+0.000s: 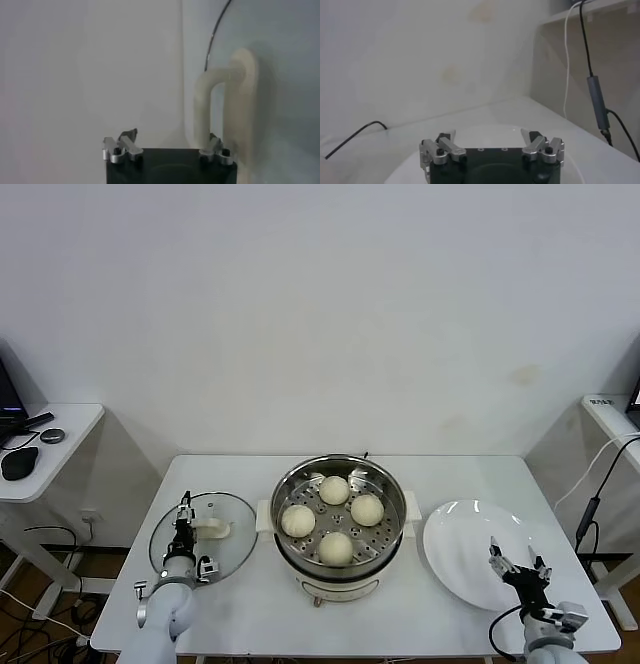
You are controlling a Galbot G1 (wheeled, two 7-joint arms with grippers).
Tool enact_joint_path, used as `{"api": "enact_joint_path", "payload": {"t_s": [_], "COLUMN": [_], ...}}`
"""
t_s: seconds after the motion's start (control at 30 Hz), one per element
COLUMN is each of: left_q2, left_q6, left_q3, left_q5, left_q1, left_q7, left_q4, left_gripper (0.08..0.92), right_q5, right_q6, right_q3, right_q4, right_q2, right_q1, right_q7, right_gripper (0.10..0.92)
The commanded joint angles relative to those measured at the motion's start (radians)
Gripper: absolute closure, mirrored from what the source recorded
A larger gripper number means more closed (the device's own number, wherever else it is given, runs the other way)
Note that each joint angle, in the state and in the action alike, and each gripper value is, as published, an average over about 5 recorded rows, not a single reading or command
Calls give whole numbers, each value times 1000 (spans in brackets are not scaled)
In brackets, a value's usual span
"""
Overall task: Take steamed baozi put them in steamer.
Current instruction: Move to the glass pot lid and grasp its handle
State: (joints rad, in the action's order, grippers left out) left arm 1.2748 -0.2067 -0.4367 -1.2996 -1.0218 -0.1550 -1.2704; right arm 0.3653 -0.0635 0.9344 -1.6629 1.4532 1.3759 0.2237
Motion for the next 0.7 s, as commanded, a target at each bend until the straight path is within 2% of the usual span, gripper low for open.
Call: {"api": "enact_joint_path", "payload": {"t_s": [0.03, 0.3, 0.47, 0.57, 0.7], "left_q2": [-3, -10, -31, -16, 46], "left_q6": [0, -68, -257, -380, -469], "left_q3": [-14, -33, -3, -2, -51], "left_q5": [27, 86, 50, -10, -108], "left_q1": [-5, -92, -145, -156, -167], "left_q7": [8, 21, 2, 85, 243], "left_q4": [18, -154, -273, -342, -455], "left_gripper": [389, 632, 773, 818, 822], "right_q5": [-2, 0, 2, 1, 0], "right_q6": [0, -4, -7, -11, -15], "right_q3": [-1, -9, -16, -20, -21], "right_q4": [-4, -25, -33, -39, -52], "right_q2": [-2, 3, 4, 3, 7], "right_q1": [0, 1, 0, -1, -1], "right_q7": [1, 2, 2, 2, 2], "right_gripper": [203, 203, 203, 203, 203]}}
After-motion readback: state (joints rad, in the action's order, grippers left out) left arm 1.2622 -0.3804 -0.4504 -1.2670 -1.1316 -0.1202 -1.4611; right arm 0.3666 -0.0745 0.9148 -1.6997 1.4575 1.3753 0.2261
